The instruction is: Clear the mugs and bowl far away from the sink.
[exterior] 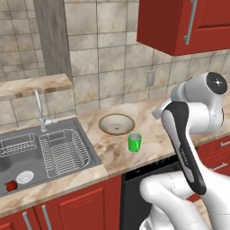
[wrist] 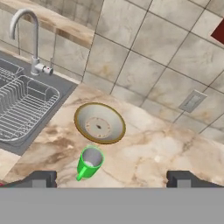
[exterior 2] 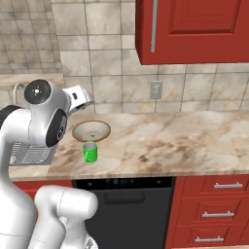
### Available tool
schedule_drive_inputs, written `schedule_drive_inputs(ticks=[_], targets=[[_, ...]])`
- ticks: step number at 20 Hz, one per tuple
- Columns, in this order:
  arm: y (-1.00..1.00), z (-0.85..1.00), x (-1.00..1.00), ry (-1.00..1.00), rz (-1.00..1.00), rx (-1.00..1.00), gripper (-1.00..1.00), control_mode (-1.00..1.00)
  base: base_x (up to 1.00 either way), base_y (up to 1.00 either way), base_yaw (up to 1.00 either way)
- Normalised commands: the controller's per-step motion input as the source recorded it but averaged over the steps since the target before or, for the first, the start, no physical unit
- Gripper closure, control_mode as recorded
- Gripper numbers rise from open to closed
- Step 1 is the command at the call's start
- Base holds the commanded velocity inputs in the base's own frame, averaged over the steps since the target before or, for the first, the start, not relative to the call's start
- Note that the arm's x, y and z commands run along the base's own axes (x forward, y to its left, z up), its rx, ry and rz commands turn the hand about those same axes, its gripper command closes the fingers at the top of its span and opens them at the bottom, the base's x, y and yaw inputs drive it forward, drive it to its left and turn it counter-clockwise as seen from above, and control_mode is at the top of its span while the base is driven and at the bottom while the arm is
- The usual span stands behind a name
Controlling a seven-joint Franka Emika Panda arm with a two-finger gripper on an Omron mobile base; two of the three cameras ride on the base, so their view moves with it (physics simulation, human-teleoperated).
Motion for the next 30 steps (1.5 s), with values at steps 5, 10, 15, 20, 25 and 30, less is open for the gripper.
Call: schedule_drive_inputs(ticks=[5, 10, 15, 20, 25, 30], targets=[[0.01, -0.20, -0.45, 0.03, -0.02, 0.00, -1.00, -1.00, 0.00, 0.00, 0.00], [0.10, -0.22, -0.41, 0.10, -0.22, 0.05, -1.00, -1.00, 0.00, 0.00, 0.00], [0.10, -0.06, -0.27, 0.05, -0.36, 0.24, -1.00, -1.00, 0.00, 0.00, 0.00], [0.01, -0.04, -0.03, 0.10, -0.27, 0.26, -1.00, -1.00, 0.00, 0.00, 0.00], [0.08, -0.07, 0.00, 0.10, -0.01, 0.07, -1.00, -1.00, 0.00, 0.00, 0.00], [0.17, -0.35, 0.00, 0.17, 0.07, 0.00, -1.00, -1.00, 0.00, 0.00, 0.00]])
